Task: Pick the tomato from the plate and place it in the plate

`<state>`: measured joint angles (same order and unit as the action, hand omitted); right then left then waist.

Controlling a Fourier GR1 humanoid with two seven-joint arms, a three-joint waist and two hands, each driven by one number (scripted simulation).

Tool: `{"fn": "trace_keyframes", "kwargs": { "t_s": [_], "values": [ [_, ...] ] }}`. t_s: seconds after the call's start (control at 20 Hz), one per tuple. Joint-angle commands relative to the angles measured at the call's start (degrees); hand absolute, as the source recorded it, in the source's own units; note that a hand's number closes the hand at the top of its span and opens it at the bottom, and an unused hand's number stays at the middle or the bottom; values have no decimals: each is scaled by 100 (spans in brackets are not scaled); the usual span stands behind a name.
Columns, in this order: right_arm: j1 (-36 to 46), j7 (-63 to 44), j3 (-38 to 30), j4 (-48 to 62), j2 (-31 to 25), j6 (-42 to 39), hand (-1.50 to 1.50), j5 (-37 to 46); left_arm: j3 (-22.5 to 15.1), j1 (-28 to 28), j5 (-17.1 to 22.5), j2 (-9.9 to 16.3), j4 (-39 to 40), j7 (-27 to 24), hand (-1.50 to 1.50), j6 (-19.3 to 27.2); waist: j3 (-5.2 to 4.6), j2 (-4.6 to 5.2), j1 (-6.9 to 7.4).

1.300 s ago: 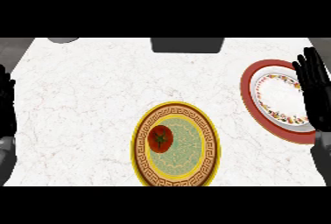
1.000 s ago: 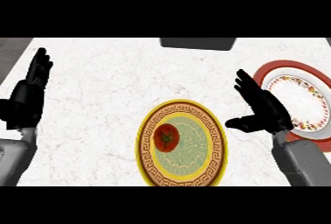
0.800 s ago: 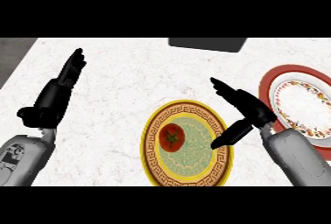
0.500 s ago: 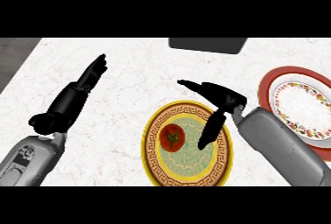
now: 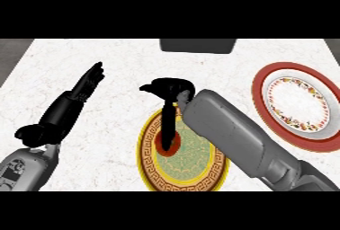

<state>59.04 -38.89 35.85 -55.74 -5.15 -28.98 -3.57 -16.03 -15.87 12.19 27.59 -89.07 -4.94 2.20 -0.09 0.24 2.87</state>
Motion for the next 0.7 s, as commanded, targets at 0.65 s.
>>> {"fn": "trace_keyframes", "kwargs": {
  "t_s": [0.65],
  "values": [
    [1876, -1289, -701, 2597, 498, -1766, -150, -875, 390, 284, 2, 77, -407, 214, 0, -267, 5, 4, -128]
  ]
}}
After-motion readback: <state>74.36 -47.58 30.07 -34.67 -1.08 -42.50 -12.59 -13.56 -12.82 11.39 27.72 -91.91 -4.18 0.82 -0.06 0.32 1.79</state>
